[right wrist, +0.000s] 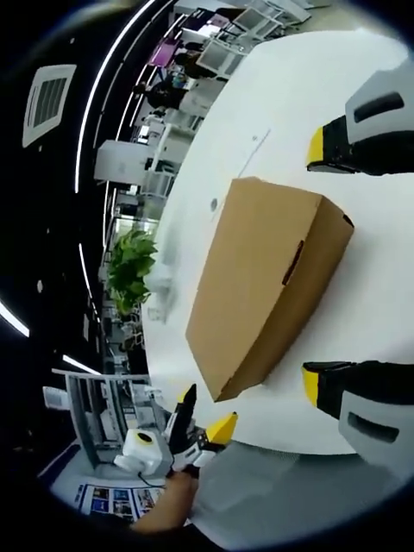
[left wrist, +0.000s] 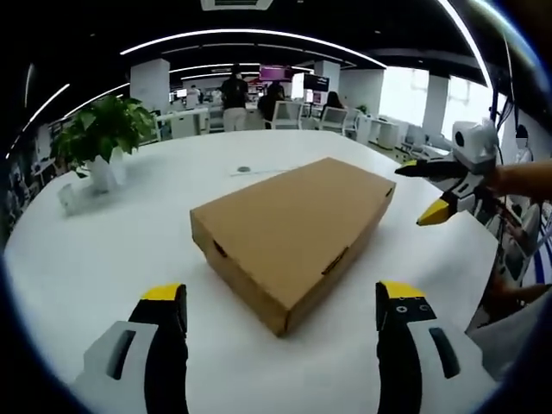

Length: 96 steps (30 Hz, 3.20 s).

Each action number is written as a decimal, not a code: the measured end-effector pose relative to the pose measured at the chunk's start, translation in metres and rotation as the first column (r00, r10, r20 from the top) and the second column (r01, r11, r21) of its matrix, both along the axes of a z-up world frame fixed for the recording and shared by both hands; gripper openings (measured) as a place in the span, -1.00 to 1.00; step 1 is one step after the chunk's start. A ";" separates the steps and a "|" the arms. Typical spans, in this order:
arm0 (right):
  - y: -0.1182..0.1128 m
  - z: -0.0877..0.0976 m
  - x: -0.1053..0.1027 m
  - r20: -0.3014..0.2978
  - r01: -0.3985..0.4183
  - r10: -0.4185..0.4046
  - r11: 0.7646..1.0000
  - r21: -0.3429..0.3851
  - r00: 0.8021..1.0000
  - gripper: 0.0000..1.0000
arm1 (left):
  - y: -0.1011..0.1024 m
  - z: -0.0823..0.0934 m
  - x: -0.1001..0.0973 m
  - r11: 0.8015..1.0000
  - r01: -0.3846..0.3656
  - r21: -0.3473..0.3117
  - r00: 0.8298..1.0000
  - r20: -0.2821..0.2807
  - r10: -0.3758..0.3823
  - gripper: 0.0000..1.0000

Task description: Operate the shoe box by opening the lid, removing the specified soft item, and placing it in the target area until the item is outside and the box remains undamaged.

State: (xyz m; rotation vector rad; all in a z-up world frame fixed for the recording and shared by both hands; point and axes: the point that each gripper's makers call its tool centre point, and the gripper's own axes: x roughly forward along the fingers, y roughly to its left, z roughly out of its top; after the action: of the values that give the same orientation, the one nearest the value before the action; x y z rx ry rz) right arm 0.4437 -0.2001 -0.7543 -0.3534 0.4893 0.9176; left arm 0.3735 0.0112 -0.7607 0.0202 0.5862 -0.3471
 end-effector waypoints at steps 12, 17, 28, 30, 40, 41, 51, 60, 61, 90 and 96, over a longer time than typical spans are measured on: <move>0.009 -0.013 0.018 -0.030 -0.042 0.042 0.999 -0.016 0.999 0.56 | -0.019 -0.020 0.014 1.000 0.018 -0.006 1.000 -0.014 -0.018 0.81; 0.010 -0.014 0.028 -0.034 -0.029 0.029 0.999 -0.014 0.999 0.46 | -0.022 -0.025 0.021 1.000 0.001 0.002 1.000 -0.022 -0.001 0.76; 0.011 -0.015 0.039 -0.050 -0.002 0.003 1.000 0.014 0.999 0.36 | -0.017 -0.030 0.033 0.999 -0.049 -0.010 0.998 -0.025 0.049 0.61; 0.011 -0.016 0.040 -0.056 -0.005 0.006 1.000 0.013 0.998 0.36 | -0.017 -0.031 0.034 0.999 -0.043 -0.005 0.999 -0.031 0.043 0.62; 0.012 -0.017 0.038 -0.074 0.005 -0.003 1.000 0.028 0.997 0.34 | -0.017 -0.031 0.033 0.999 -0.032 -0.003 0.999 -0.027 0.032 0.58; 0.012 -0.017 0.037 -0.075 0.006 -0.004 1.000 0.028 0.997 0.34 | -0.017 -0.031 0.034 1.000 -0.028 0.000 0.999 -0.031 0.028 0.58; 0.015 -0.017 0.032 -0.077 0.024 -0.022 0.999 0.024 0.997 0.31 | -0.012 -0.031 0.035 1.000 0.001 0.005 0.999 -0.049 0.000 0.58; 0.018 -0.017 0.024 -0.062 0.034 -0.033 0.999 0.004 0.997 0.25 | -0.004 -0.031 0.035 0.999 0.038 0.007 0.998 -0.058 -0.038 0.57; 0.019 -0.017 0.024 -0.059 0.034 -0.034 0.999 0.000 0.998 0.24 | -0.003 -0.031 0.035 0.999 0.042 0.007 0.997 -0.059 -0.041 0.57; 0.050 -0.009 0.000 -0.032 0.100 -0.099 0.995 0.023 0.995 0.16 | 0.035 -0.032 0.032 0.990 0.143 0.000 0.984 -0.104 -0.142 0.59; 0.059 -0.009 -0.004 -0.027 0.110 -0.110 0.993 0.035 0.994 0.16 | 0.045 -0.032 0.030 0.988 0.157 0.001 0.982 -0.110 -0.156 0.59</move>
State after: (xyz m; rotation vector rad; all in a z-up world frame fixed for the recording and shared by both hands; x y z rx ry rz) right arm 0.4394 -0.1409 -0.7634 -0.2797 0.5093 0.8237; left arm 0.4039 0.0561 -0.7922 0.0569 0.6976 -0.5002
